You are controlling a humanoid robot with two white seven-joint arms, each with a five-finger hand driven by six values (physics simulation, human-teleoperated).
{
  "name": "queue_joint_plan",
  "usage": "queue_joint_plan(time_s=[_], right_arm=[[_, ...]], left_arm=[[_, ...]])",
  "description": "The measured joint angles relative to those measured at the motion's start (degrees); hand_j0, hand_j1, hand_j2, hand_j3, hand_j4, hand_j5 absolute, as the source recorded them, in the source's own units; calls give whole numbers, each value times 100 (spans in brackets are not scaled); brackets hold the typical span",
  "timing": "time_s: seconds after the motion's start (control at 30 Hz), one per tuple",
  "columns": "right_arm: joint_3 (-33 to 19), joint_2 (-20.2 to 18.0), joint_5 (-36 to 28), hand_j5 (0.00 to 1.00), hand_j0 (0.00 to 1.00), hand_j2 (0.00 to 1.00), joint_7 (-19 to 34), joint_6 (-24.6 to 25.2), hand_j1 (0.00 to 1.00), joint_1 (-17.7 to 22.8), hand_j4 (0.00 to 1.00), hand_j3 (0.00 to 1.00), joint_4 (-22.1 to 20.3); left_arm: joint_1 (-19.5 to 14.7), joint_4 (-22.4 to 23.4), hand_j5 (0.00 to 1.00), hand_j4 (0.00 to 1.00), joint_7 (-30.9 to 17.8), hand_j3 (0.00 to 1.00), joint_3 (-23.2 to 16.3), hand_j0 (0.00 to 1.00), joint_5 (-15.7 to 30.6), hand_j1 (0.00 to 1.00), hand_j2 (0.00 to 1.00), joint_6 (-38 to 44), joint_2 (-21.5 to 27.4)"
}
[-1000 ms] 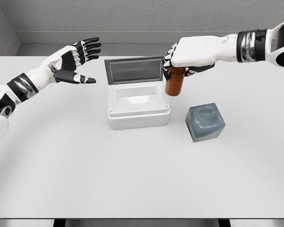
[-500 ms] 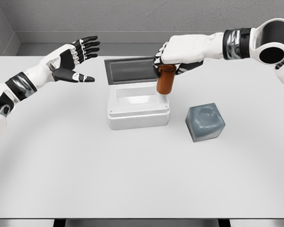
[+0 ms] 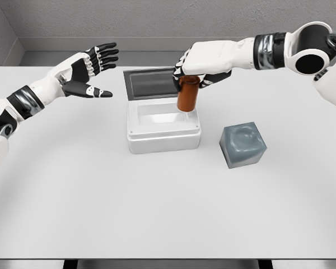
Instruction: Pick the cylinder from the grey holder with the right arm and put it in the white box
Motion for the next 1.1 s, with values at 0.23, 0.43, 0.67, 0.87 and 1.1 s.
queue_joint_plan(time_s=[0.23, 0.43, 0.67, 0.87, 1.1], right_arm=[[-12, 52, 130, 78, 78, 78, 0, 0, 78, 9, 78, 78, 15], [-32, 56, 170, 85, 85, 85, -1, 1, 85, 9, 85, 85, 6], [-76, -60, 173, 86, 86, 86, -1, 1, 86, 26, 86, 86, -236], [-172, -676, 119, 89, 89, 89, 0, -3, 89, 184, 89, 89, -1027], [-618, -2107, -357, 99, 99, 99, 0, -3, 99, 703, 99, 99, -1576]], left_arm=[[0, 0, 100, 100, 0, 100, 2, 100, 1, 100, 100, 4, -7], [0, 1, 100, 100, 0, 100, 3, 100, 1, 100, 100, 4, -8], [0, 1, 100, 100, 0, 100, -1, 100, 1, 100, 100, 4, -8], [-9, 0, 100, 100, 0, 100, -9, 100, -6, 100, 100, 5, -51], [-35, 8, 100, 100, 0, 100, -75, 100, -23, 100, 100, 12, -158]])
